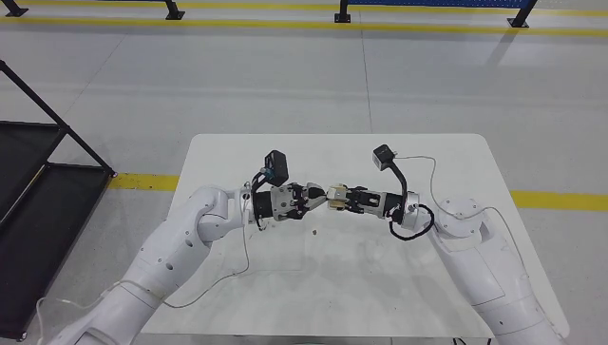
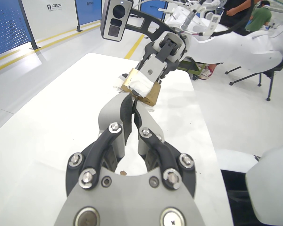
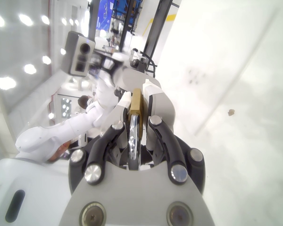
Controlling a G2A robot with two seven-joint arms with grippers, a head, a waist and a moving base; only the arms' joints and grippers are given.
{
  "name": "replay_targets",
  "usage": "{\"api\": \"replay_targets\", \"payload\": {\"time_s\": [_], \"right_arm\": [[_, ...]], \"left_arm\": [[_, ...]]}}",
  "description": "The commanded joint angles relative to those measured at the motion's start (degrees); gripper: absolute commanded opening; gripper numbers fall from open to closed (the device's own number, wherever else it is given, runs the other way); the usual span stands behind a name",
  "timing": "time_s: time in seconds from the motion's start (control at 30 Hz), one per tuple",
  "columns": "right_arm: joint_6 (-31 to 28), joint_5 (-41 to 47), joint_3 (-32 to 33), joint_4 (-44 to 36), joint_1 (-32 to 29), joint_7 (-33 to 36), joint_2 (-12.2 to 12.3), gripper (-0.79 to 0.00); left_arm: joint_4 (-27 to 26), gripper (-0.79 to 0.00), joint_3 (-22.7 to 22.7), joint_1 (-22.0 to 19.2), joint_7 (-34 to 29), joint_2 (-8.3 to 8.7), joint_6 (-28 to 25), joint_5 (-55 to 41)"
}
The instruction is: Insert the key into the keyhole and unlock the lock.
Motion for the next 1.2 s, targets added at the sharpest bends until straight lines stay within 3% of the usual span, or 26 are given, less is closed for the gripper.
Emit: {"api": "replay_targets", "payload": {"time_s": [0.0, 1.17], "right_arm": [[0.00, -0.01, 0.00, 0.00, 0.00, 0.00, 0.00, -0.785], [0.00, -0.01, 0.00, 0.00, 0.00, 0.00, 0.00, -0.785]], "left_arm": [[-0.06, -0.785, -0.09, 0.08, 0.10, -0.02, -0.21, -0.07], [-4.31, -0.785, -1.75, 3.00, 3.02, -0.25, 3.01, 9.02]]}}
